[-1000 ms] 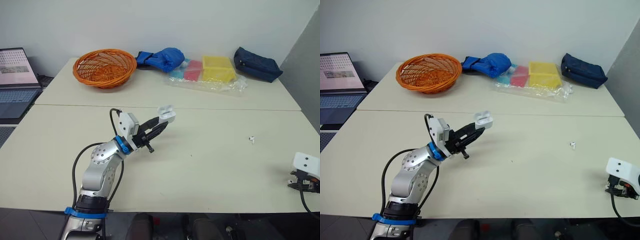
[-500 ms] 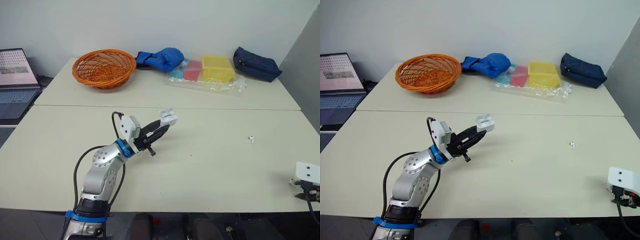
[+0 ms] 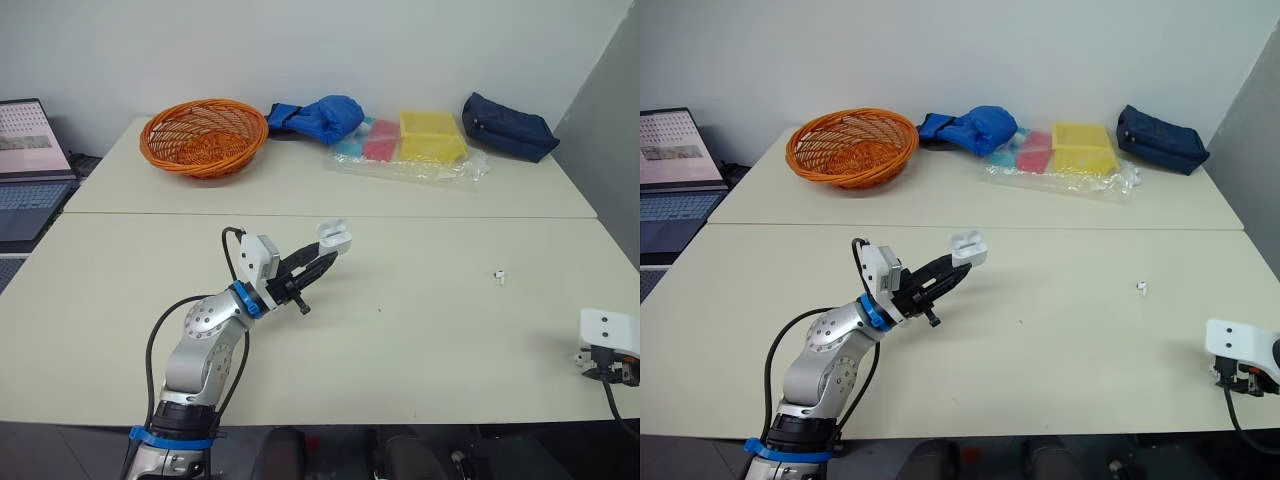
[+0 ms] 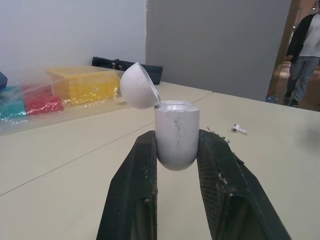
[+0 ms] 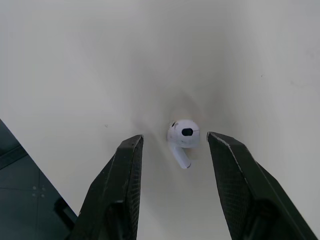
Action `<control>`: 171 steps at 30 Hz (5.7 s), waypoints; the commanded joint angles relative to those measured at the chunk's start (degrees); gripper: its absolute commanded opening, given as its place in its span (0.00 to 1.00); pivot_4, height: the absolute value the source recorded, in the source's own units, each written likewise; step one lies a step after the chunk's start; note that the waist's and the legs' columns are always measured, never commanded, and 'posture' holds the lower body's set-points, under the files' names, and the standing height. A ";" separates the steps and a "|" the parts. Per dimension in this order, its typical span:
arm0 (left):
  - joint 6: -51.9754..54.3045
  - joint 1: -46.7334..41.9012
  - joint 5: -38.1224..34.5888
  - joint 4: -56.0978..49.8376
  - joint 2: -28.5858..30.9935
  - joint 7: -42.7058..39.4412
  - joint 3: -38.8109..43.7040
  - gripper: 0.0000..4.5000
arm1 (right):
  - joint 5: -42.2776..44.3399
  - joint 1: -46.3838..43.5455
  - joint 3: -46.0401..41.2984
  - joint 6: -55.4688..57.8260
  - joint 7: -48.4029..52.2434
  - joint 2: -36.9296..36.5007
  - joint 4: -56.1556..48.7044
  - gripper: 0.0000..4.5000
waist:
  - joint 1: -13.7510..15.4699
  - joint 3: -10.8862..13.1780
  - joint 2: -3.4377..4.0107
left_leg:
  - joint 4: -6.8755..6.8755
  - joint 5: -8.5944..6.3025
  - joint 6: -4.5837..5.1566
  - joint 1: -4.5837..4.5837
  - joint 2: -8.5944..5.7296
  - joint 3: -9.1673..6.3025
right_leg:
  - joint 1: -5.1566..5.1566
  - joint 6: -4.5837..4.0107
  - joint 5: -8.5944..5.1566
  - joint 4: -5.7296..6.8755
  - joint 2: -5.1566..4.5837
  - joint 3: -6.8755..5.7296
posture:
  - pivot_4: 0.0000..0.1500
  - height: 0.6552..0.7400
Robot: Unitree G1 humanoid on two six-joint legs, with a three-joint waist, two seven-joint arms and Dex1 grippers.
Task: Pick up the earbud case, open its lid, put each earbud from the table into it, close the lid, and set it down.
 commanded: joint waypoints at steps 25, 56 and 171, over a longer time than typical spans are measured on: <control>-0.51 -0.18 -0.66 -3.27 0.52 0.32 0.39 0.17 | -3.21 -5.61 5.02 -1.83 -0.49 2.02 3.35 0.47 | -0.86 0.01 -0.02 | 0.02 0.00 0.00 0.19 0.00 0.01 | 0.22 0.01 0.01 0.00 0.00 0.02 | 1.00 1.00; -7.83 -11.02 0.34 10.08 -4.44 -1.96 -0.13 0.17 | 34.68 -45.15 -12.55 55.90 -35.58 52.93 -33.72 0.09 | -1.03 0.04 -0.03 | -0.16 -0.02 -0.03 0.54 0.14 -0.14 | 0.52 -0.16 -0.05 -0.02 0.22 0.00 | 1.00 1.00; -11.64 -14.85 1.02 12.45 -6.07 -1.97 1.05 0.17 | 21.70 -21.07 -10.53 25.27 -52.25 44.30 -7.04 0.81 | -1.09 0.01 -0.01 | -0.65 -0.02 0.02 -0.32 0.19 -0.08 | -0.10 -0.05 0.12 -0.92 0.32 0.00 | 1.00 1.00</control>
